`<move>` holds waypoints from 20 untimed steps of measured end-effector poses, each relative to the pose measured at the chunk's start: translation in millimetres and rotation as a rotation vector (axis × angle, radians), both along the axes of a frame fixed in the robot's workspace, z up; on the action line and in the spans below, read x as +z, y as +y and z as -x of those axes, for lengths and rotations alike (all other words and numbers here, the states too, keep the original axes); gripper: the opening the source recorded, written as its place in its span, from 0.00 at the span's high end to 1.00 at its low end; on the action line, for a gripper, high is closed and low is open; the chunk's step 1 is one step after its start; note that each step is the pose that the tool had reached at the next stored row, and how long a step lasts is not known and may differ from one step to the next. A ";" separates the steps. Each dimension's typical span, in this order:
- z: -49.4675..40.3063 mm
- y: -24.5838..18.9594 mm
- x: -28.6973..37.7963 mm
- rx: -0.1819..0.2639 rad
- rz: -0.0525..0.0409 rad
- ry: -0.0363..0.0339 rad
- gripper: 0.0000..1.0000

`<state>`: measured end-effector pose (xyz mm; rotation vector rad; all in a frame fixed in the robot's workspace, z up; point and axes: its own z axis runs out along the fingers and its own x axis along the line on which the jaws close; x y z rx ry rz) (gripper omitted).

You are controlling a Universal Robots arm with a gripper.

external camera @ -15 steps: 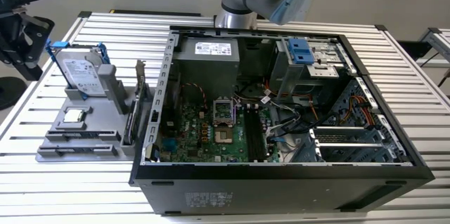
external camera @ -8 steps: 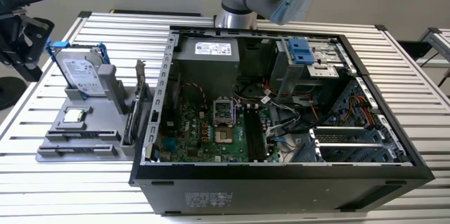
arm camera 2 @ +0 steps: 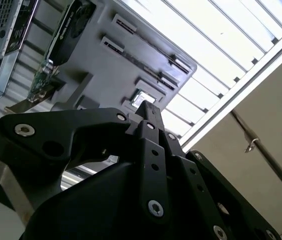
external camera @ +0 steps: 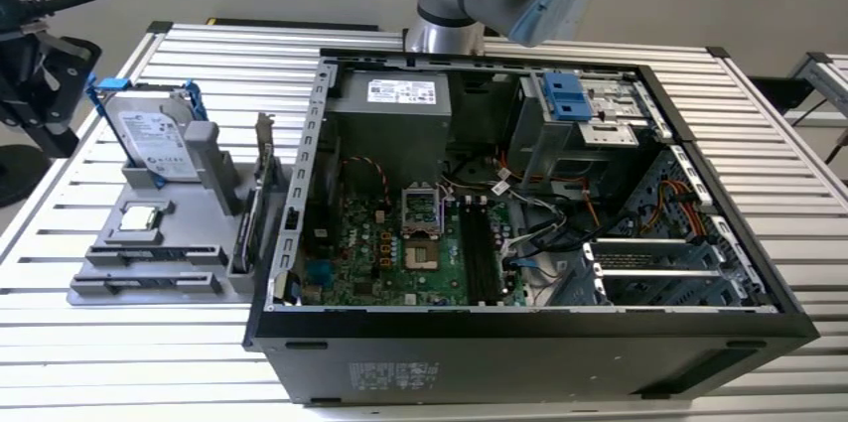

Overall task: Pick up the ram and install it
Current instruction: 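Pick up the ram and move it above insertion slot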

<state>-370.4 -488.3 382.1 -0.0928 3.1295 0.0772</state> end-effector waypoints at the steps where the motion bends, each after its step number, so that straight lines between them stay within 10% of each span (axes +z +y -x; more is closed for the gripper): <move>1: -0.2 -0.9 -0.1 0.000 0.0001 0.0005 1.00; 20: -2.7 -5.3 -1.3 0.000 0.0041 0.0038 1.00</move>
